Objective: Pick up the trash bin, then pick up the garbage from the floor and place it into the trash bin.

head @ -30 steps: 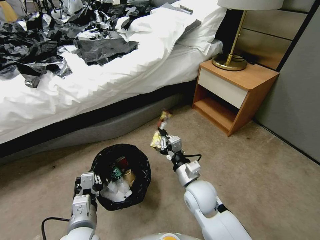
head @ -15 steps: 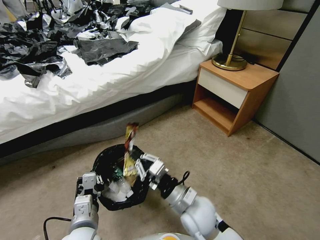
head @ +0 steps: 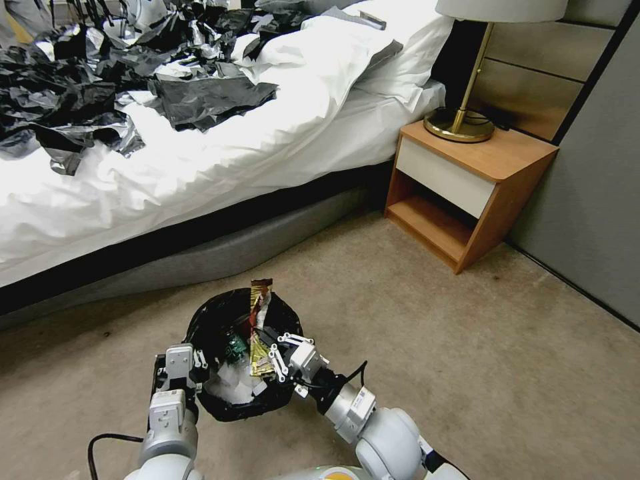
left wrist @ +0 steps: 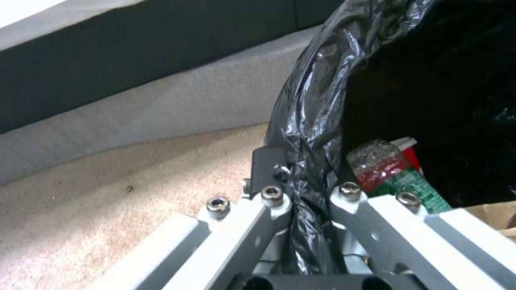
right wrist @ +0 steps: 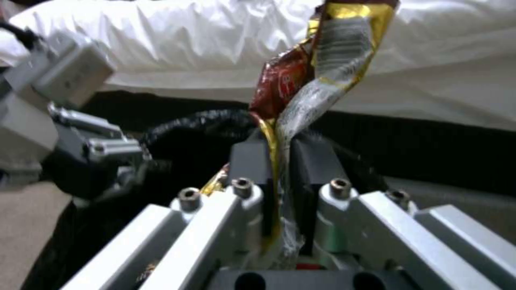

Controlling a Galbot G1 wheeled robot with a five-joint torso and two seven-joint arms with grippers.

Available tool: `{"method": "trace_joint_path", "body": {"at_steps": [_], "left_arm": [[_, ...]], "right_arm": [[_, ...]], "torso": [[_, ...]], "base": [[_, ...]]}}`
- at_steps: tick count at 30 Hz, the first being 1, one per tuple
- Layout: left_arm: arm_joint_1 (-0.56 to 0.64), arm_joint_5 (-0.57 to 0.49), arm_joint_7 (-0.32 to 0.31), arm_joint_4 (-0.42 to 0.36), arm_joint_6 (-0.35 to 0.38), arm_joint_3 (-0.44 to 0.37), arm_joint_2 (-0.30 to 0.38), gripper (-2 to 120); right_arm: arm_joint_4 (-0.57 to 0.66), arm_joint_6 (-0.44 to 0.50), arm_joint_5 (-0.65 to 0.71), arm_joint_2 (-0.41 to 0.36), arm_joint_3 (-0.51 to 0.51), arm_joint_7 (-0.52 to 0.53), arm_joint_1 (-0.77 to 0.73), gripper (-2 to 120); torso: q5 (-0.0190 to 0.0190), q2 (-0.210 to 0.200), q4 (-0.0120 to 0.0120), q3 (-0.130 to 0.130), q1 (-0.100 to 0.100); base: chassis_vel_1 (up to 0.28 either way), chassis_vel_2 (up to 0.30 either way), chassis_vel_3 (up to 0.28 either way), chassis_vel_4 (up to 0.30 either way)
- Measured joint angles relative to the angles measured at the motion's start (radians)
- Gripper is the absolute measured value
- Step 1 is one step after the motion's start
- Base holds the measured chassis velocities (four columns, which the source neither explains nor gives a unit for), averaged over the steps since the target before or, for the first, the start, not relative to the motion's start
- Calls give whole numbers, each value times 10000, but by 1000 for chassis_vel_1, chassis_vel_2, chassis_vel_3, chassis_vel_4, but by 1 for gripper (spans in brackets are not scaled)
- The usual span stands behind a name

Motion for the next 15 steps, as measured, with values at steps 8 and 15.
{"method": "trace_joint_path", "body": {"at_steps": [8, 15], "left_arm": [[-2, 70, -7, -56, 19, 45, 4, 1], [-29, 81, -8, -59, 21, 55, 2, 1]], "right_arm": [[-302, -111, -114, 45, -89, 117, 68, 41], [-382, -106, -238, 2, -88, 133, 38, 68]], "torso": [[-1, 0, 1, 0, 0], [25, 0, 4, 0, 0]], "base": [[0, 0, 0, 0], [0, 0, 0, 0]]}}
